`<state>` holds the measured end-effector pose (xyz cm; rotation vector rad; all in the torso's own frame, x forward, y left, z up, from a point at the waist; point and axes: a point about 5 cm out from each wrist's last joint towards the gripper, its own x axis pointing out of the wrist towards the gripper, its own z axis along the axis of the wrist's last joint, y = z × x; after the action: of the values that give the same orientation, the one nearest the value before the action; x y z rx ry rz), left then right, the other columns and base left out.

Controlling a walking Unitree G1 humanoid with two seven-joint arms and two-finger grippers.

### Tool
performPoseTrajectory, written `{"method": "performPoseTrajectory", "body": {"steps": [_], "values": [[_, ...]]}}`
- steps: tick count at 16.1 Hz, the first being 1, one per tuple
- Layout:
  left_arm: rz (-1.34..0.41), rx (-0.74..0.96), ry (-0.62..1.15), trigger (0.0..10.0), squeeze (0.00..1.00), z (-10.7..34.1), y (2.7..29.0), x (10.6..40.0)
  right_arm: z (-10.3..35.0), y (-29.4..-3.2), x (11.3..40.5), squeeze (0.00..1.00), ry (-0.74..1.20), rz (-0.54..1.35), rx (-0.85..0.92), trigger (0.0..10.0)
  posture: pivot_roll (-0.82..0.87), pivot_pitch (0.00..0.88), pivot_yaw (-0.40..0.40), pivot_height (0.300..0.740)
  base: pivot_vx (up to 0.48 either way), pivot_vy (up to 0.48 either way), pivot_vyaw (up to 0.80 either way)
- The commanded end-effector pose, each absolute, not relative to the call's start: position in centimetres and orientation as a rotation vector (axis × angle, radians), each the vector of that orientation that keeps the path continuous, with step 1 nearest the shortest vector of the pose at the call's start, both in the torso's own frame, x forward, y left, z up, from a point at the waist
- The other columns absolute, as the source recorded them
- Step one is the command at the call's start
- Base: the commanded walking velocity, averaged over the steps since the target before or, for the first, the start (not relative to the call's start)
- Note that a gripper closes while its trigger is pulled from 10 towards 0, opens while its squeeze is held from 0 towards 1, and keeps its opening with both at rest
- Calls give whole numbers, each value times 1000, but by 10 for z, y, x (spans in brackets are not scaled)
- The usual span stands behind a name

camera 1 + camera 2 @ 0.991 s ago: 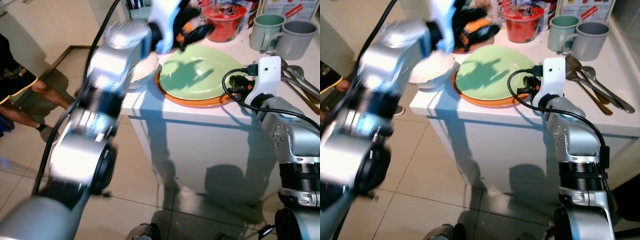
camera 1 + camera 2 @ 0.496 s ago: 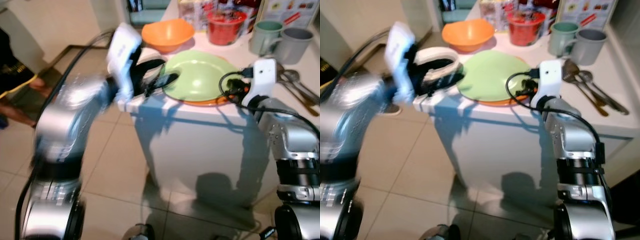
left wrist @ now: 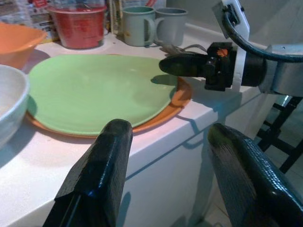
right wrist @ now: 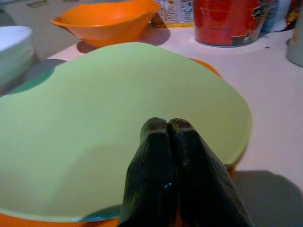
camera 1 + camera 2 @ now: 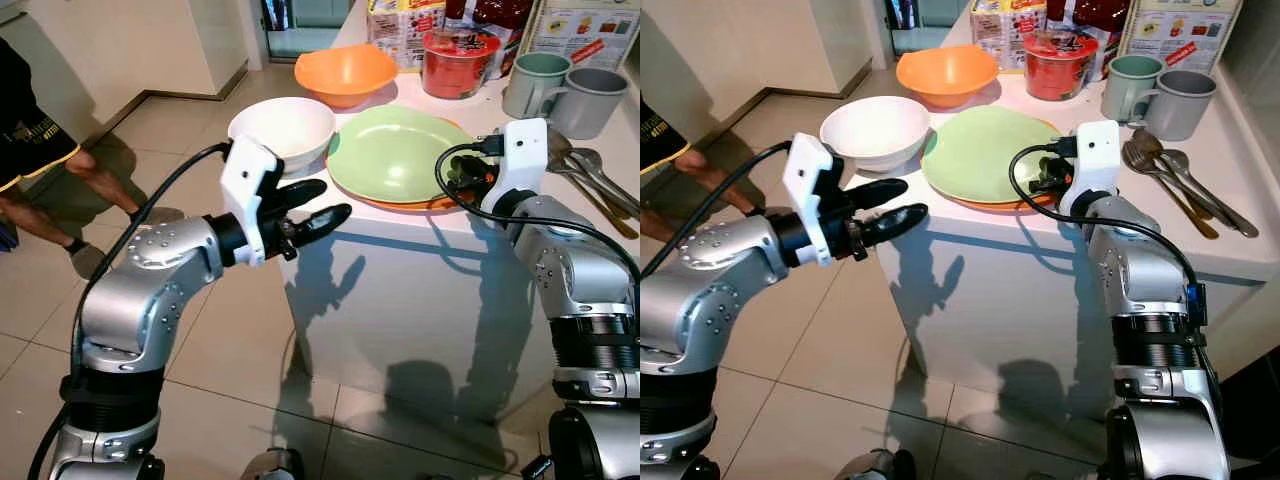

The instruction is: Setting the table

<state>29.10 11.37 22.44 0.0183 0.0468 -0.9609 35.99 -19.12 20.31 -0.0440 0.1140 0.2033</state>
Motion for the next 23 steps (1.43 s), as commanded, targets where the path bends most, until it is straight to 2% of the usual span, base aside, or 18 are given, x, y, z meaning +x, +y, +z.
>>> {"method": "performPoseTrajectory", "body": {"steps": [1, 2, 5, 6, 12, 14, 15, 18, 19, 23], "values": [[-955, 26, 42, 10000, 0, 225, 114, 290, 208, -191, 363, 0, 108, 185, -69, 0, 53, 45, 95, 740, 0, 0, 0], [-956, 33, 45, 10000, 0, 224, 111, 291, 206, -190, 364, 0, 124, 187, -91, 10000, 49, 46, 96, 740, 0, 0, 0], [-966, 47, 57, 10000, 0, 219, 105, 291, 203, -190, 364, 0, 134, 187, -107, 10000, 41, 54, 101, 740, 0, 0, 0], [-964, 47, 58, 10000, 0, 219, 104, 291, 203, -191, 364, 1000, 133, 185, -116, 10000, 41, 54, 100, 740, 0, 0, 0], [-946, 48, 69, 10000, 0, 216, 105, 292, 204, -190, 363, 1000, 127, 210, -92, 10000, 39, 60, 96, 740, 0, 0, 0], [-943, 53, 72, 10000, 0, 215, 105, 292, 204, -192, 363, 1000, 137, 200, -143, 10000, 39, 60, 93, 740, 0, 0, 0], [-944, 51, 69, 10000, 0, 216, 104, 292, 203, -192, 363, 0, 143, 190, -171, 10000, 38, 61, 93, 740, 0, 0, 0], [-941, 50, 67, 10000, 0, 216, 104, 293, 202, -193, 364, 0, 147, 182, -180, 10000, 36, 64, 90, 740, 0, 0, 0], [-937, 49, 68, 10000, 0, 216, 104, 293, 203, -193, 364, 1000, 143, 188, -164, 10000, 36, 66, 90, 740, 0, 0, 0], [-936, 49, 70, 10000, 0, 216, 103, 294, 203, -190, 363, 1000, 140, 218, -153, 10000, 35, 71, 87, 740, 0, 0, 0]]}}
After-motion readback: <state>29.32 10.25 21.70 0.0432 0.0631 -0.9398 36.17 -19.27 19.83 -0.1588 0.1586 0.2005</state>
